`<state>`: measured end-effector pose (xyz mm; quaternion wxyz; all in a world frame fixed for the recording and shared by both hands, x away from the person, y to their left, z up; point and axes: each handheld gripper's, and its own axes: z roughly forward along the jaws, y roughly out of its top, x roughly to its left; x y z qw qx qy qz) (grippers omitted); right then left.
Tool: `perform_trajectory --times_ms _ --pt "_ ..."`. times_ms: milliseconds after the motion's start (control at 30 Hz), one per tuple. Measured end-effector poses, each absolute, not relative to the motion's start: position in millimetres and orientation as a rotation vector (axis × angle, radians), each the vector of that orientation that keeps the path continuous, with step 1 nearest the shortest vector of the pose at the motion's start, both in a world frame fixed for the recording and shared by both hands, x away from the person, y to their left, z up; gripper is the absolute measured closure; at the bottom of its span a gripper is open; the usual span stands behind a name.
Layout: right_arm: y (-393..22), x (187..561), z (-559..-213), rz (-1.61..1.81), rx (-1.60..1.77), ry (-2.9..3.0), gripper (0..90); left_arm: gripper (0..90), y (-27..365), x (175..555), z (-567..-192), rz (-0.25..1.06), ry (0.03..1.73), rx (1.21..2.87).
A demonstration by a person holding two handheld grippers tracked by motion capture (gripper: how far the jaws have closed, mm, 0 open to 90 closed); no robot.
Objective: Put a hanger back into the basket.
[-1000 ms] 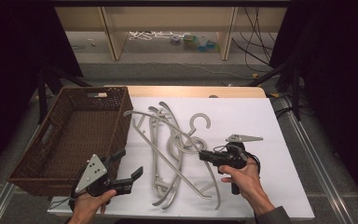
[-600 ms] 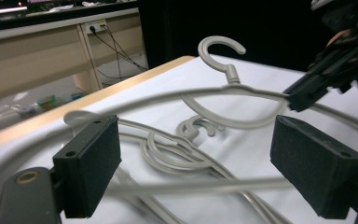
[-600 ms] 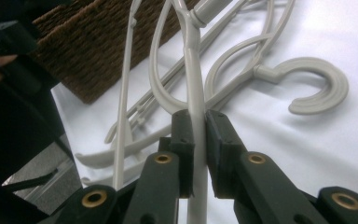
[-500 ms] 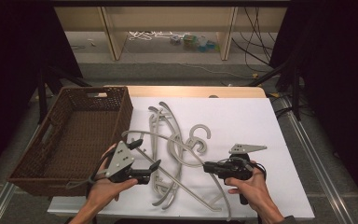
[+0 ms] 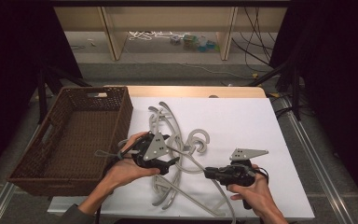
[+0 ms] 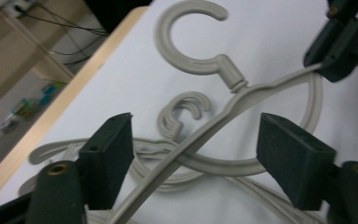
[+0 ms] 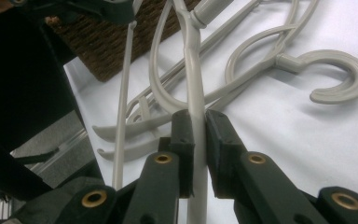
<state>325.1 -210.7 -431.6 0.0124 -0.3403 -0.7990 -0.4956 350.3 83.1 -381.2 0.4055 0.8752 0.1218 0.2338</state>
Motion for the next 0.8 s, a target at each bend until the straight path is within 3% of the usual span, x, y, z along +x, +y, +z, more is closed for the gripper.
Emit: perform_trajectory --times_ms 233,567,700,800 --pt "-205.3 321.4 -429.6 -1.53 -1.009 -2.526 82.6 39.2 74.6 353.6 -386.2 0.549 0.229 2.3" --pt "-199.0 319.7 -429.2 -1.506 -0.905 -2.592 82.6 46.5 70.7 356.5 -395.4 0.508 0.139 2.419" --pt "-197.6 318.6 -428.8 -1.483 -0.889 -2.611 82.6 64.8 70.9 357.7 -396.5 0.472 0.128 2.462" --pt "-197.4 318.5 -428.8 -1.484 -0.884 -2.629 82.5 68.6 71.6 357.4 -395.9 0.468 0.1 2.469"
